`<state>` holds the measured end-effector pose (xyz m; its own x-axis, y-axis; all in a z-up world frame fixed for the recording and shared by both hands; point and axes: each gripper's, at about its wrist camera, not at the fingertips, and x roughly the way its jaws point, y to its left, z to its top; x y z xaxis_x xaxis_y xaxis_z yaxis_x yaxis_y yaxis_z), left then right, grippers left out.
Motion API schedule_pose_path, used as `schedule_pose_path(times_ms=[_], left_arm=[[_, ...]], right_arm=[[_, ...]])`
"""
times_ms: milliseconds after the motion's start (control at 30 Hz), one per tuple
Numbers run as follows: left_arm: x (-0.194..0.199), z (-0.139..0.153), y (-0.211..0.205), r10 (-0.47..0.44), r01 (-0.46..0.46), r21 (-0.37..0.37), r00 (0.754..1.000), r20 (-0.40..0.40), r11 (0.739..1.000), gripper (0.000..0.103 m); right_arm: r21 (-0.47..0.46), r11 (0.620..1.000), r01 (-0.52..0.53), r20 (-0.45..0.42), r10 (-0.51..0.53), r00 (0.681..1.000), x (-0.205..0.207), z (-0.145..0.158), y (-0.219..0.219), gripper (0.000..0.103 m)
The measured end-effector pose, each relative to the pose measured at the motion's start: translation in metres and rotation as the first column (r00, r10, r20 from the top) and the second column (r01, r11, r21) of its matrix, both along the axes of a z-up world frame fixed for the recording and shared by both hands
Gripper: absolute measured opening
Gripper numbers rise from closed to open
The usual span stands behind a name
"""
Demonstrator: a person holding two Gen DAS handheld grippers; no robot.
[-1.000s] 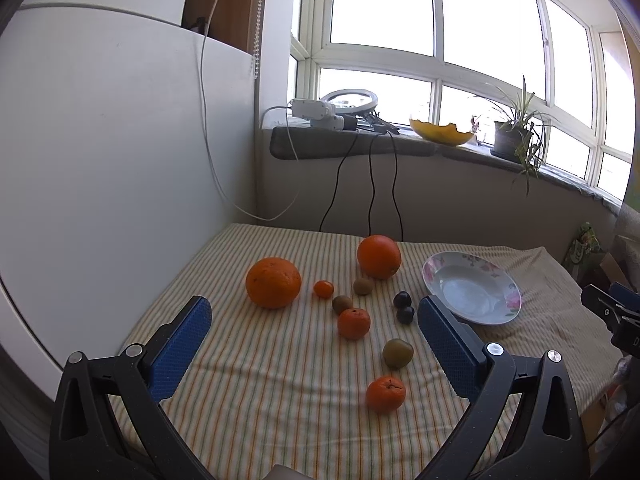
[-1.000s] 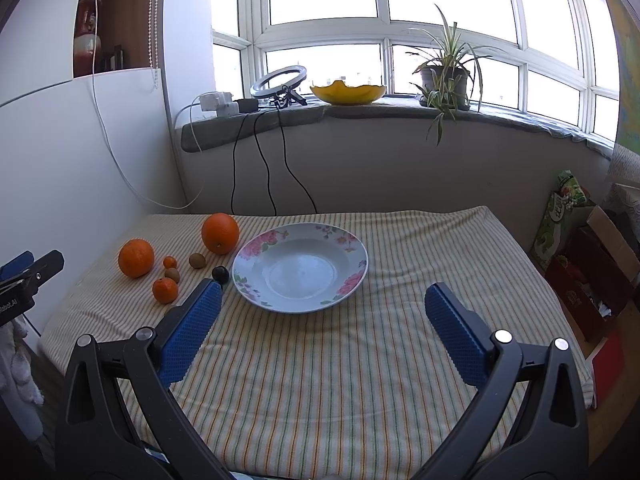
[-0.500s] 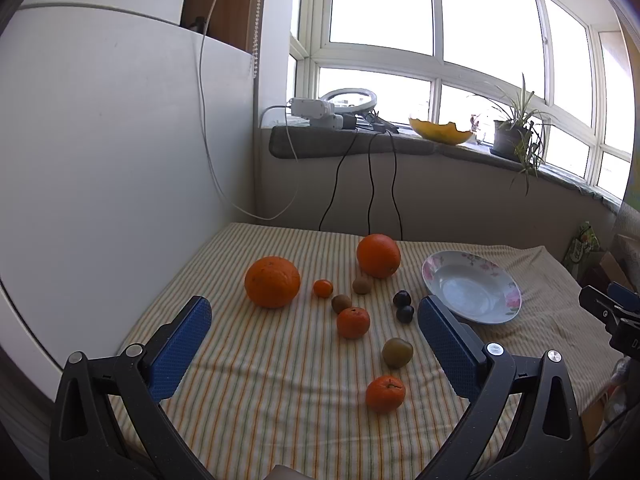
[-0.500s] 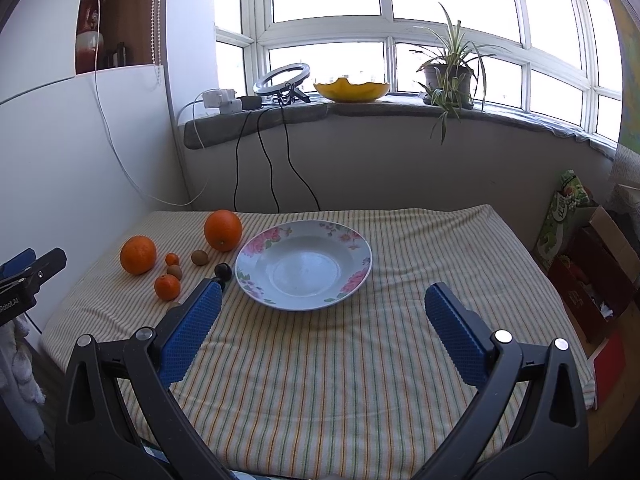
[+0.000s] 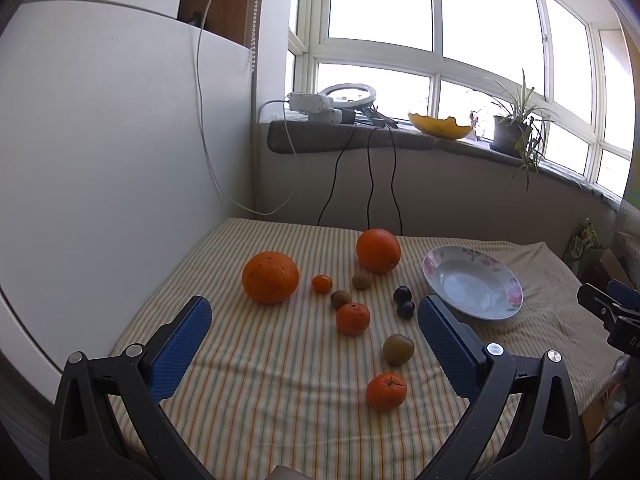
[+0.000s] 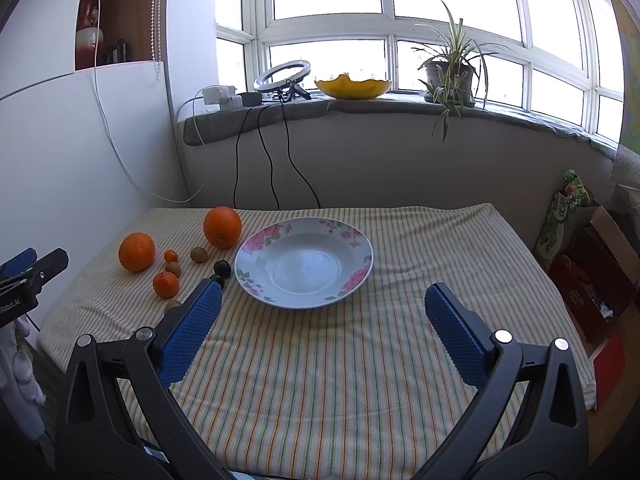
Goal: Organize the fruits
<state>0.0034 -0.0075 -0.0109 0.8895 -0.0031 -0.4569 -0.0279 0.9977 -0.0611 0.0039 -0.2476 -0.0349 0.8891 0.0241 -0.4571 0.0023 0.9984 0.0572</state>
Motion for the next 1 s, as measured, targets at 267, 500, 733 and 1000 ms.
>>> schedule_pose_path(times_ms=[267,500,733,1000], left_arm=[[0.005,-0.004,-0.006,-0.013,0.013,0.003,1.0,-0.017,1.0,0.102],[0.01,-0.008,-0.006,-0.019,0.019,-0.003,0.999,-0.034,1.0,0.102],[0.016,-0.018,-0.007,-0.043,0.042,-0.018,0.997,-0.071,0.999,0.102],[0.019,-0.035,-0.001,-0.071,0.063,-0.063,0.99,-0.123,0.996,0.099]], right_arm=[[-0.012,1.0,0.02,-0.017,-0.02,1.0,0.004,-0.003,-0.001,0.103],[-0.013,1.0,0.022,-0.029,-0.023,0.999,0.007,-0.006,-0.002,0.103],[-0.007,1.0,0.011,-0.042,-0.012,0.999,0.012,-0.01,-0.002,0.103],[0.034,0.996,-0.078,-0.083,0.08,0.993,0.025,-0.024,0.006,0.103]])
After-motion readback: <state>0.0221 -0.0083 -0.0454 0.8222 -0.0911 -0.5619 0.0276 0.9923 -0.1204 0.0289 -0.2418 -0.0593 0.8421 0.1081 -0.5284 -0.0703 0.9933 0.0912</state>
